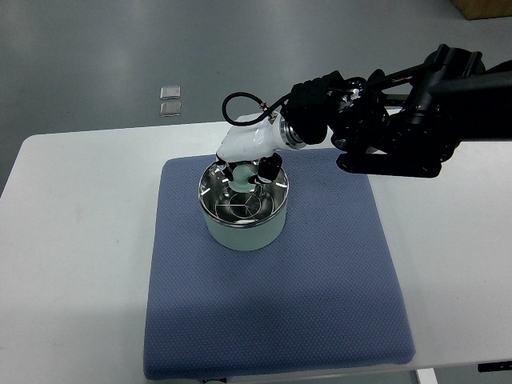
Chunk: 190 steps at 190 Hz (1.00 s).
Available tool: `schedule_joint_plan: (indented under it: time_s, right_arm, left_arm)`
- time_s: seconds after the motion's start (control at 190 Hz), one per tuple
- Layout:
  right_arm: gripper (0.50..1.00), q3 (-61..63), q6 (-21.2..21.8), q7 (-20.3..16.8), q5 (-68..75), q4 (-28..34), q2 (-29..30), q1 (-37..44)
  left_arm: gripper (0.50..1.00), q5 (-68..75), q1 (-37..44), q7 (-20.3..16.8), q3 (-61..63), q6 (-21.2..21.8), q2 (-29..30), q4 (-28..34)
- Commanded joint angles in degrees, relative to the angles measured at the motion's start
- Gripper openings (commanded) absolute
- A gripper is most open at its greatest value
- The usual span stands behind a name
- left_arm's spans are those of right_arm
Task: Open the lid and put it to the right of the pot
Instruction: 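Lift the glass lid up off the pot with the right hand, then move the lid beside the pot and lower it onto the mat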
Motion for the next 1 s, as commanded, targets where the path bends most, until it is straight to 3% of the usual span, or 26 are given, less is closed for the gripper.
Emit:
schedule_joint_plan:
  time_s: [0.0, 0.5, 0.815, 0.821, 0.994]
  right_arm:
    - [0.5, 0.0, -0.2, 0.1, 0.1, 0.0, -0.1, 0.0]
    - [0.5, 1.0, -0.1, 1.6, 0.2, 4.3, -4.7, 3.0]
    - [0.5, 1.1, 0.1, 3.2, 0.2, 7.4, -14.8, 4.6]
    - [0.5, 1.1, 0.1, 3.3, 0.2, 7.9, -17.3, 4.1]
    - [0.5, 1.0, 0.2, 4.5, -1.0, 8.4, -24.8, 1.0]
  left_arm:
    - [1.0, 0.0, -0.1, 0.0, 0.0, 0.0, 0.0, 0.0]
    - [1.0, 0.0, -0.1, 0.0, -0.1, 0.0, 0.0, 0.0]
    - [1.0, 0.0, 0.0, 0.0, 0.0, 0.0, 0.0, 0.0]
    - [1.0, 0.0, -0.1, 0.0, 0.0, 0.0, 0.0, 0.0]
    - [1.0, 0.0, -0.1, 0.0, -0.1, 0.0, 0.0, 0.0]
